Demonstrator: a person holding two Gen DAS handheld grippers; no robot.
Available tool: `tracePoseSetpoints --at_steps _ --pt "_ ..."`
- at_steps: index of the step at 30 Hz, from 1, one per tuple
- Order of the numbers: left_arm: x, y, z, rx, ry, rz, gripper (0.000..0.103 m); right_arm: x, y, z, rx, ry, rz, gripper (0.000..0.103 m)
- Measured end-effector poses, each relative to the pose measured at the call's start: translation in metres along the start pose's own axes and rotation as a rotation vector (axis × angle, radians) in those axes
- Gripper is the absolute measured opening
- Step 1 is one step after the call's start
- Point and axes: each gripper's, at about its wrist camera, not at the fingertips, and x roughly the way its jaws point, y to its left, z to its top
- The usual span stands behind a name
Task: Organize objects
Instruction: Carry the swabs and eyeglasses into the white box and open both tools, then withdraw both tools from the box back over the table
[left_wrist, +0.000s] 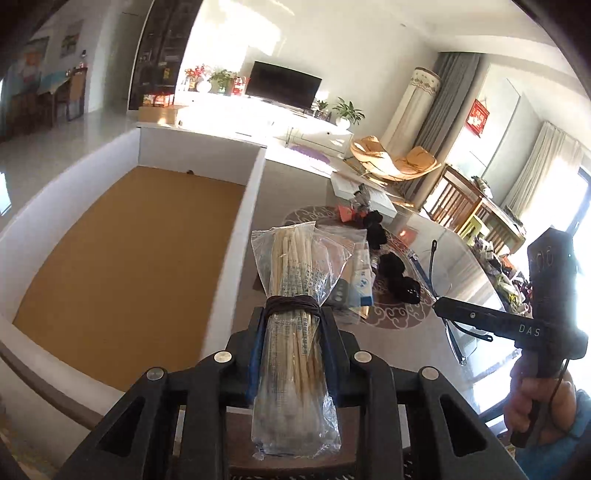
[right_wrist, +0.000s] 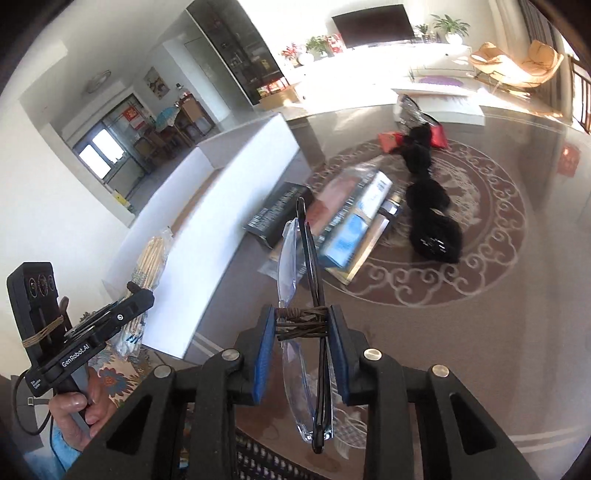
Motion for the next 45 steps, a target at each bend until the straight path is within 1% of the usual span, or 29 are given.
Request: tracePoseSetpoints --at_steps 2,3,5,8,10,11,12,13,14,15,17,19,20,22,23,24,25,26,27,28,30,32,33,34,36,39,42,45 --pt "-0.013 0.034 0.013 -0.028 -0.026 0.087 0.028 0.021 0.043 0.020 -0.052 -0.004 0.070 0.029" --pt "-0.014 0.051 0.018 -0.047 -0.026 0.126 0.028 0.033 0.064 0.029 -0.074 -0.004 0.099 0.029" --pt "-0.014 0.083 0.027 -0.085 -0.015 0.179 0.028 0.059 0.103 0.044 -0.116 0.000 0.140 0.029" --pt "-0.003 0.117 0.033 -0.089 0.015 0.275 0.028 0.104 0.148 0.056 -0.144 0.033 0.171 0.029" --pt "0.008 0.131 0.033 -0.080 0.055 0.325 0.029 0.131 0.169 0.058 -0.167 0.049 0.158 0.031" --pt "0.014 0.136 0.033 -0.080 0.077 0.345 0.034 0.145 0.176 0.058 -0.169 0.063 0.150 0.032" --pt "0.017 0.140 0.032 -0.082 0.089 0.368 0.046 0.158 0.178 0.056 -0.160 0.089 0.146 0.040" --pt "0.017 0.142 0.030 -0.085 0.087 0.393 0.054 0.168 0.178 0.055 -0.139 0.110 0.143 0.057" --pt "0.014 0.142 0.027 -0.088 0.070 0.414 0.069 0.171 0.175 0.053 -0.117 0.108 0.145 0.062" --pt "0.010 0.142 0.024 -0.093 0.046 0.423 0.076 0.170 0.169 0.051 -0.100 0.091 0.153 0.064" --pt "0.000 0.135 0.021 -0.105 0.007 0.402 0.076 0.157 0.157 0.044 -0.102 0.050 0.156 0.066" --pt "-0.011 0.114 0.016 -0.104 -0.025 0.348 0.076 0.135 0.140 0.036 -0.134 -0.009 0.105 0.077" --pt "-0.014 0.099 0.015 -0.094 -0.032 0.310 0.076 0.122 0.128 0.031 -0.149 -0.045 0.071 0.080" --pt "-0.019 0.059 0.008 -0.051 -0.042 0.220 0.076 0.095 0.101 0.018 -0.172 -0.111 -0.016 0.092" --pt "-0.019 0.037 0.005 -0.020 -0.044 0.169 0.077 0.080 0.087 0.010 -0.180 -0.137 -0.069 0.095" --pt "-0.017 0.013 -0.001 0.011 -0.041 0.118 0.082 0.066 0.069 0.001 -0.186 -0.155 -0.125 0.097" --pt "-0.013 -0.010 -0.009 0.042 -0.029 0.068 0.088 0.055 0.050 -0.008 -0.189 -0.166 -0.185 0.097" --pt "-0.006 -0.031 -0.017 0.069 -0.014 0.016 0.099 0.045 0.032 -0.017 -0.190 -0.170 -0.246 0.097" --pt "0.004 -0.051 -0.027 0.094 0.000 -0.030 0.103 0.035 0.011 -0.024 -0.188 -0.168 -0.304 0.097" --pt "0.017 -0.068 -0.038 0.118 0.019 -0.056 0.103 0.025 -0.009 -0.034 -0.178 -0.158 -0.361 0.097" --pt "0.051 -0.094 -0.060 0.164 0.085 -0.054 0.103 0.012 -0.048 -0.051 -0.136 -0.114 -0.447 0.097" --pt "0.087 -0.107 -0.076 0.176 0.156 -0.030 0.103 0.002 -0.083 -0.066 -0.087 -0.080 -0.494 0.097" --pt "0.100 -0.110 -0.082 0.175 0.185 -0.015 0.103 -0.001 -0.102 -0.067 -0.070 -0.068 -0.514 0.097" --pt "0.113 -0.112 -0.085 0.175 0.203 -0.002 0.103 -0.003 -0.112 -0.072 -0.057 -0.058 -0.535 0.097" --pt "0.124 -0.117 -0.084 0.191 0.199 0.019 0.103 -0.002 -0.134 -0.079 -0.035 -0.042 -0.562 0.097" --pt "0.134 -0.125 -0.077 0.247 0.159 0.062 0.103 0.001 -0.149 -0.085 -0.006 -0.025 -0.568 0.097" --pt "0.148 -0.123 -0.070 0.281 0.161 0.087 0.103 0.011 -0.153 -0.087 0.017 0.002 -0.566 0.098" --pt "0.157 -0.115 -0.067 0.259 0.179 0.069 0.103 0.012 -0.147 -0.086 0.006 -0.008 -0.580 0.099"
